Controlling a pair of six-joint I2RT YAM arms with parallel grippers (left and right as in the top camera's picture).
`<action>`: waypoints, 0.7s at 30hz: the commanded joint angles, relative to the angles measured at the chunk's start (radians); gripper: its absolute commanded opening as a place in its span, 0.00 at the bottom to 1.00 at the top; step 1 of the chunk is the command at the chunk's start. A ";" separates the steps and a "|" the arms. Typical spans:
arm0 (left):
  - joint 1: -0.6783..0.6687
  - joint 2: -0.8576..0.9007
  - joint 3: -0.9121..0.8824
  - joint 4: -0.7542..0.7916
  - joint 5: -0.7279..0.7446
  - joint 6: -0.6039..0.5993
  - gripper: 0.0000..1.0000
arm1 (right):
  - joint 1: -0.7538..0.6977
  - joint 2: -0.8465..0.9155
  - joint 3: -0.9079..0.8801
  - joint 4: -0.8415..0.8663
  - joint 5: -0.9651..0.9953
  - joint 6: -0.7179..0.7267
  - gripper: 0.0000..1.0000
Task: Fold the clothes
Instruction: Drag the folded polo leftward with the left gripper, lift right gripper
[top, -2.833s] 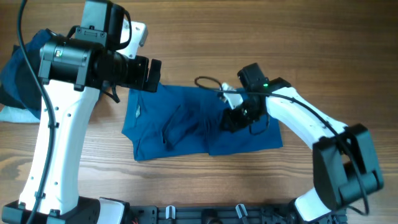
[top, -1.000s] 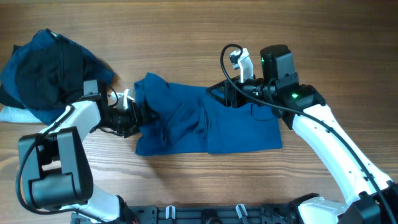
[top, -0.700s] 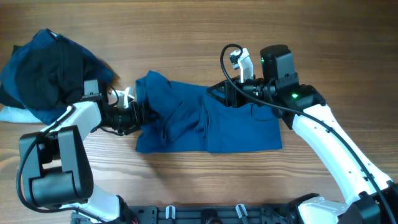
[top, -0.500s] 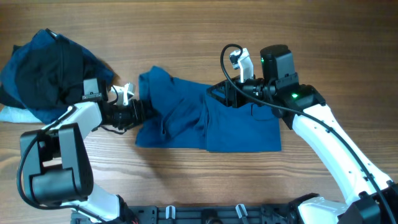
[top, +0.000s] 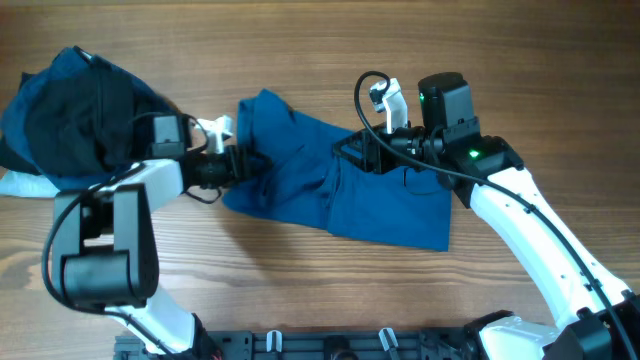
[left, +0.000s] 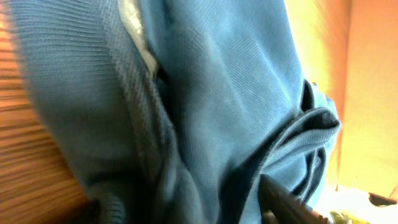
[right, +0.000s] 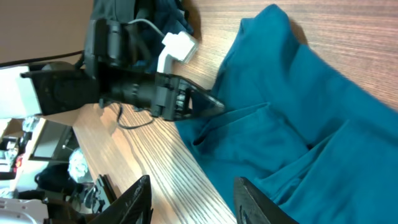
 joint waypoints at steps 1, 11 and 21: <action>-0.062 0.066 -0.018 -0.003 -0.092 -0.018 0.29 | -0.002 -0.019 0.005 -0.024 0.006 -0.013 0.41; 0.037 -0.054 0.051 -0.147 -0.094 -0.021 0.04 | -0.076 -0.080 0.005 -0.051 0.137 -0.045 0.39; 0.049 -0.291 0.390 -0.514 -0.151 -0.014 0.04 | -0.328 -0.189 0.005 -0.198 0.346 0.035 0.40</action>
